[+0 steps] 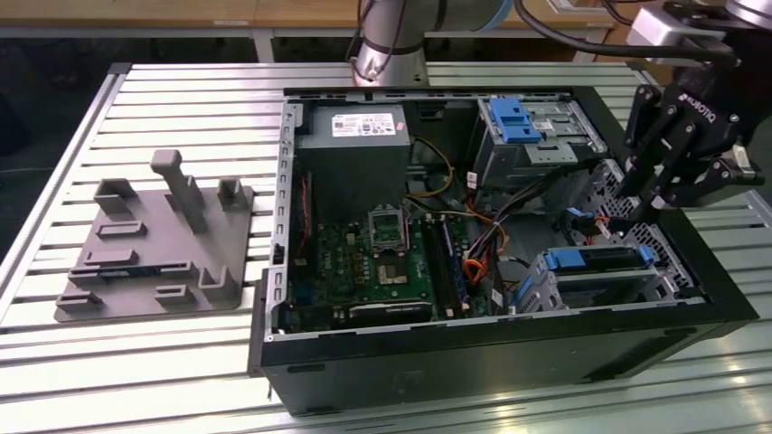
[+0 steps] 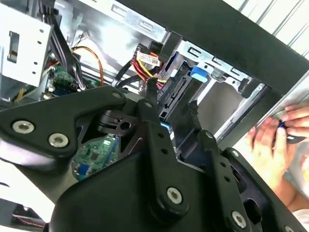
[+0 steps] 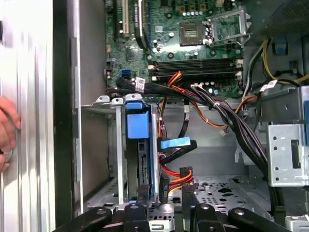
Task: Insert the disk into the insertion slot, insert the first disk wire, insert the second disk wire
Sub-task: 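Insert the first disk wire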
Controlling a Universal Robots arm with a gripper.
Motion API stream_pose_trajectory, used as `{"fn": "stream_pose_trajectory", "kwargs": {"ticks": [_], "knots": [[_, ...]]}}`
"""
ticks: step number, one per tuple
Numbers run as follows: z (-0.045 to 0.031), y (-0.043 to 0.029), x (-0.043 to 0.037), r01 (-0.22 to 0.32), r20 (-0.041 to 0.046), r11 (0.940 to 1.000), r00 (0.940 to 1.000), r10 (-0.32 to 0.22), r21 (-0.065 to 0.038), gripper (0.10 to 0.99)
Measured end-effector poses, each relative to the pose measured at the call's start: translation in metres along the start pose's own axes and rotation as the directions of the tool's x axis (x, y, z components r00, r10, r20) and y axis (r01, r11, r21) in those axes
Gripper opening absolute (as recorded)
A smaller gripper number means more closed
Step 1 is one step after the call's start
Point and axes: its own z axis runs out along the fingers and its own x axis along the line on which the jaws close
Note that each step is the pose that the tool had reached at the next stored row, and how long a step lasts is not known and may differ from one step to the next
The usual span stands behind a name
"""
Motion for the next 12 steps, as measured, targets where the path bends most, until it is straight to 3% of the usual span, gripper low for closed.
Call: {"fn": "stream_pose_trajectory", "kwargs": {"ticks": [4, 12], "knots": [[0.0046, -0.0009, -0.0014, -0.044, -0.0014, 0.999, 0.999, 0.044, -0.003, 0.408], [0.0139, -0.0029, -0.0031, -0.046, -0.0049, 0.9989, 0.9989, 0.046, -0.003, 0.408]]}}
